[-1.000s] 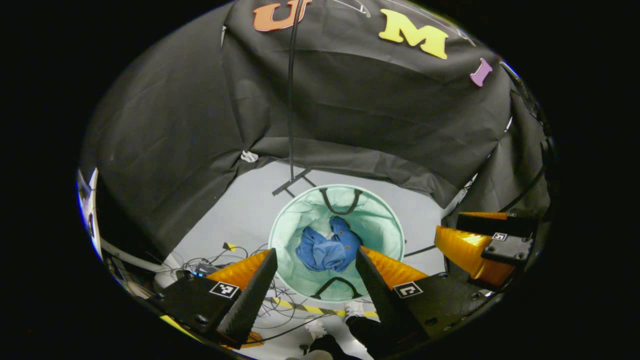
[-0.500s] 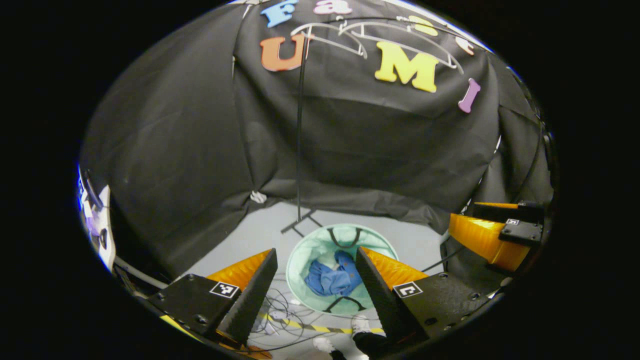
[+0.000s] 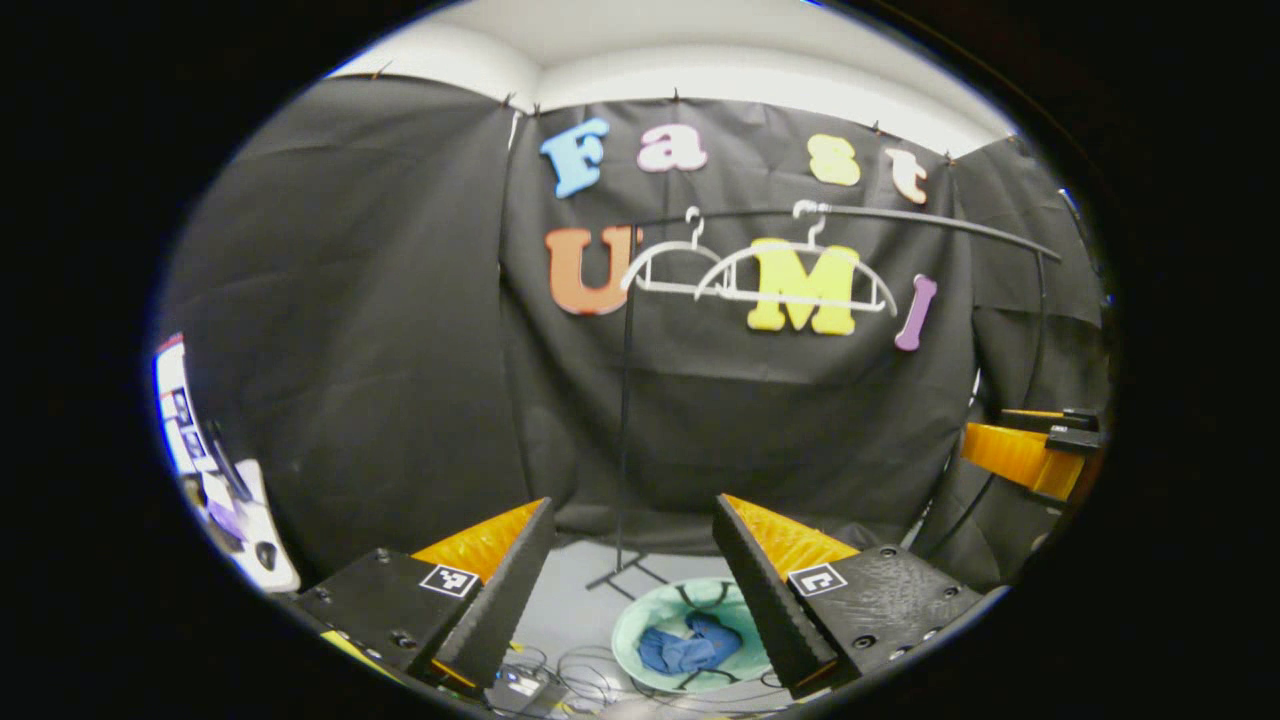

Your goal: Grasp the clothes on the hanger with both hands and then place them into the laundry hamper below.

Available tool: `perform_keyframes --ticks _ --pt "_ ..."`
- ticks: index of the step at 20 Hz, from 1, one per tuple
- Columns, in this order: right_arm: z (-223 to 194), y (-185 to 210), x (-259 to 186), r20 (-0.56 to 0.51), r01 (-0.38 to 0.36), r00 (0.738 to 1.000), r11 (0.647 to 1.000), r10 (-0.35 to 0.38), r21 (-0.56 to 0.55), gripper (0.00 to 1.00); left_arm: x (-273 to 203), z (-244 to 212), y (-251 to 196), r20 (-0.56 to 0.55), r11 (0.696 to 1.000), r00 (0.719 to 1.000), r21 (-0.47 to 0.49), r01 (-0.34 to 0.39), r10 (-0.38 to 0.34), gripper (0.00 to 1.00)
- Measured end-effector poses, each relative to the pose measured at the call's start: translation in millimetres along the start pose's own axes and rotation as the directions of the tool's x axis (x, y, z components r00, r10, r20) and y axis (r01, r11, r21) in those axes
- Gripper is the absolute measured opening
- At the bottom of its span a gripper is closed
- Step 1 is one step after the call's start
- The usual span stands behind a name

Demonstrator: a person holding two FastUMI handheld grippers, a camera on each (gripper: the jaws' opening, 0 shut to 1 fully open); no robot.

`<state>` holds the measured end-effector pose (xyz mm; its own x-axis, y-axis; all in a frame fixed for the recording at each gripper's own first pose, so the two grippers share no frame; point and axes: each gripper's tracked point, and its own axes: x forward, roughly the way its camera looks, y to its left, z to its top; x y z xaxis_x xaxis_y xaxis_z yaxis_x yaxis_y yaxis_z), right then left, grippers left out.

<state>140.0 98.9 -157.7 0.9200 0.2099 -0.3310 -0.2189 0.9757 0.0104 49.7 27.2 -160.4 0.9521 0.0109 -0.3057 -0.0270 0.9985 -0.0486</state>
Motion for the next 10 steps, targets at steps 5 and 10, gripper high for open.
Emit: perform_keyframes --ticks 5,10 --pt "57 -16 -48 0.123 -0.019 0.992 0.999 0.013 0.043 1.00 -57 77 1 0.152 0.999 0.988 0.032 -0.020 0.015 1.00" --pt "80 -18 -108 0.222 -0.015 0.975 0.998 0.001 0.060 1.00 -69 91 -11 0.177 1.000 0.984 -0.010 -0.003 0.005 1.00"
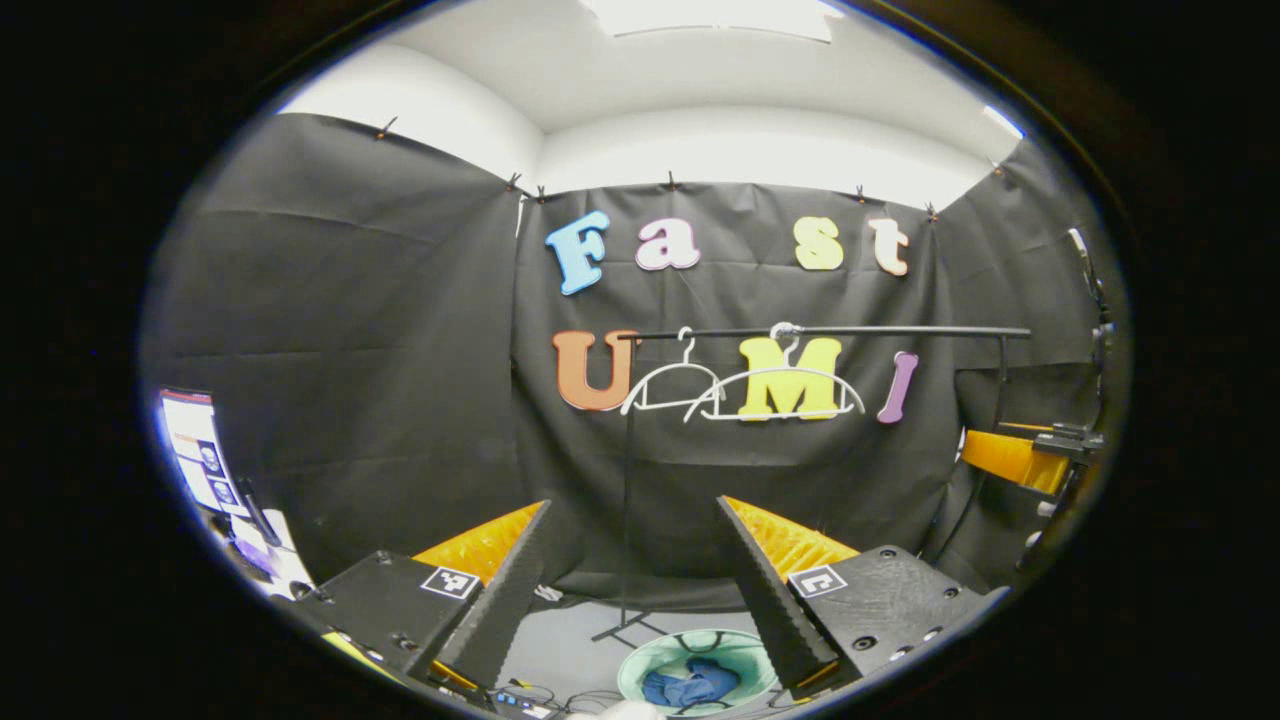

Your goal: Grasp the clothes on the hanger with both hands and then place them into the laundry hamper below.

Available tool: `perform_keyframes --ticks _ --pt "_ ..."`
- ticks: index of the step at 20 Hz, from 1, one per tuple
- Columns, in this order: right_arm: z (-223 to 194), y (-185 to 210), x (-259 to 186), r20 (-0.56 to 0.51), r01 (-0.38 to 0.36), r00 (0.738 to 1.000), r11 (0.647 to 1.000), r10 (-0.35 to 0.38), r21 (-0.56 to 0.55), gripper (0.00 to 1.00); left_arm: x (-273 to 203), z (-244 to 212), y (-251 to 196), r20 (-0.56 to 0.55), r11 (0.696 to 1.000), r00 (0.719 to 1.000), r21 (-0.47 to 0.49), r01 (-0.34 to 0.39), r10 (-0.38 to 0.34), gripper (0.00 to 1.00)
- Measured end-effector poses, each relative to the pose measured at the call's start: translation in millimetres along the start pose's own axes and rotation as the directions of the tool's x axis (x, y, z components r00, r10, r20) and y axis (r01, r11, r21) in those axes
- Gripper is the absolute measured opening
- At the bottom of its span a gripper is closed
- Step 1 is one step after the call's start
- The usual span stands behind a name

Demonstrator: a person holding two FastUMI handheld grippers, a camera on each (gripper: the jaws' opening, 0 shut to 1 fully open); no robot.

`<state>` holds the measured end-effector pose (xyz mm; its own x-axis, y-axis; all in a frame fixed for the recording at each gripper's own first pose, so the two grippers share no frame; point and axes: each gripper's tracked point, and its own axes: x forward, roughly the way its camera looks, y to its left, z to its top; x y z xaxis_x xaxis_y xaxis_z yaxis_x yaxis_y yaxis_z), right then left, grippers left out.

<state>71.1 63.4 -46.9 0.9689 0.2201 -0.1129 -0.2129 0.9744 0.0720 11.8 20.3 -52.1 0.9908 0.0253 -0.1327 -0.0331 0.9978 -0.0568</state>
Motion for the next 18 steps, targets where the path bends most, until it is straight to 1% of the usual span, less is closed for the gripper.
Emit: perform_keyframes --ticks 4,8,12,13,14,16,17,18 --pt "3 10 -2 0.020 -0.017 1.000 1.000 0.016 0.016 1.00 -1 3 7 0.002 1.000 1.000 0.012 -0.013 0.013 1.00" --pt "2 13 -4 0.019 -0.017 1.000 1.000 0.017 0.010 1.00 -2 6 7 -0.001 1.000 1.000 -0.016 -0.013 0.013 1.00" --pt "3 7 -3 0.028 -0.005 1.000 1.000 0.004 0.020 1.00 -2 14 6 0.018 1.000 1.000 0.012 -0.022 0.022 1.00" --pt "3 6 -3 0.026 -0.001 1.000 1.000 0.001 0.020 1.00 -2 15 5 0.016 1.000 1.000 0.011 -0.020 0.019 0.92" --pt "2 4 -3 0.023 0.002 1.000 1.000 -0.003 0.018 1.00 -1 14 3 0.013 1.000 1.000 0.009 -0.015 0.015 1.00" --pt "4 2 -4 0.026 0.008 1.000 1.000 -0.009 0.016 1.00 -1 16 -1 0.013 1.000 1.000 0.008 -0.006 0.006 0.97" --pt "5 0 -6 0.027 0.014 1.000 1.000 -0.014 0.014 1.00 0 19 -2 0.017 1.000 1.000 0.014 -0.006 0.005 0.92" --pt "5 -2 -6 0.031 0.023 0.999 1.000 -0.024 0.014 1.00 -1 19 -3 0.019 1.000 1.000 0.016 -0.002 0.002 0.92"
